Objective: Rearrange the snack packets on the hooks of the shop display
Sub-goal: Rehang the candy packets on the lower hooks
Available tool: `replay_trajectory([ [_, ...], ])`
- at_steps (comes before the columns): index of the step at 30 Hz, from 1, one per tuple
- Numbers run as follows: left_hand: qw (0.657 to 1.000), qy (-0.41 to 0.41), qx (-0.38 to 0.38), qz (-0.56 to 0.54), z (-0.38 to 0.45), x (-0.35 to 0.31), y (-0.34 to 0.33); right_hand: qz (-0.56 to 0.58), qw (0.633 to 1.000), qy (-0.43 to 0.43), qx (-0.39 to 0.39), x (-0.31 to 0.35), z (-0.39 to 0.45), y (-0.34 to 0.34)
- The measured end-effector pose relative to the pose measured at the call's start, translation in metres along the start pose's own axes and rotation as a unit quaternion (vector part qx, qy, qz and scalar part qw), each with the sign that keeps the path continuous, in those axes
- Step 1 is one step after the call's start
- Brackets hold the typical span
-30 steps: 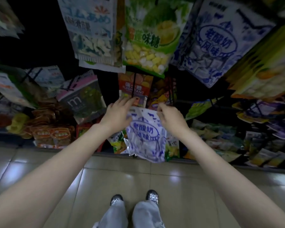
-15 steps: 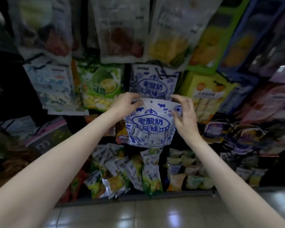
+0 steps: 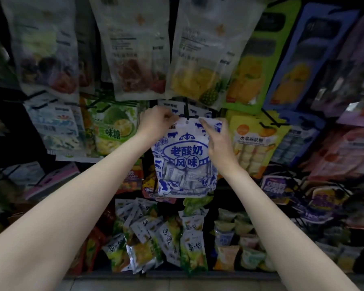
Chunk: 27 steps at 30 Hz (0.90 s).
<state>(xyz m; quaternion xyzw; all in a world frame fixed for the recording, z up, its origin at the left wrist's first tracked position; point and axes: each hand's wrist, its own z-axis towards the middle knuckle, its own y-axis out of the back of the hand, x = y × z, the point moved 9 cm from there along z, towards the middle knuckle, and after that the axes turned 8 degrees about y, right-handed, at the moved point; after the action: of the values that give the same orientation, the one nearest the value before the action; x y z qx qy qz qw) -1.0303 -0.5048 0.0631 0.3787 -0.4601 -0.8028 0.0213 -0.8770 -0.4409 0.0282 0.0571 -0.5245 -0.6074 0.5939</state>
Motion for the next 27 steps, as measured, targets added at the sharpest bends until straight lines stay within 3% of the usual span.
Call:
replay_trajectory([
  [8,0.999,0.029,-0.042,-0.007,0.011,0.009,-0.014,-0.011,0.999,0.000,0.043,-0.015,0.024,-0.010],
  [13,0.982,-0.057,-0.111,0.144,-0.002,-0.003,-0.016,-0.006,0.999,-0.005,0.051,-0.024,0.034,-0.020],
  [17,0.974,-0.105,-0.013,0.201,-0.015,0.014,-0.048,-0.058,0.996,-0.012,0.071,-0.031,0.039,-0.035],
  [21,0.953,-0.106,0.031,0.281,-0.018,0.025,-0.069,-0.201,0.973,-0.005,0.115,-0.034,0.045,-0.045],
  [27,0.927,-0.082,0.018,0.365,-0.012,0.030,-0.078,-0.152,0.982,-0.039,0.105,-0.044,0.040,-0.036],
])
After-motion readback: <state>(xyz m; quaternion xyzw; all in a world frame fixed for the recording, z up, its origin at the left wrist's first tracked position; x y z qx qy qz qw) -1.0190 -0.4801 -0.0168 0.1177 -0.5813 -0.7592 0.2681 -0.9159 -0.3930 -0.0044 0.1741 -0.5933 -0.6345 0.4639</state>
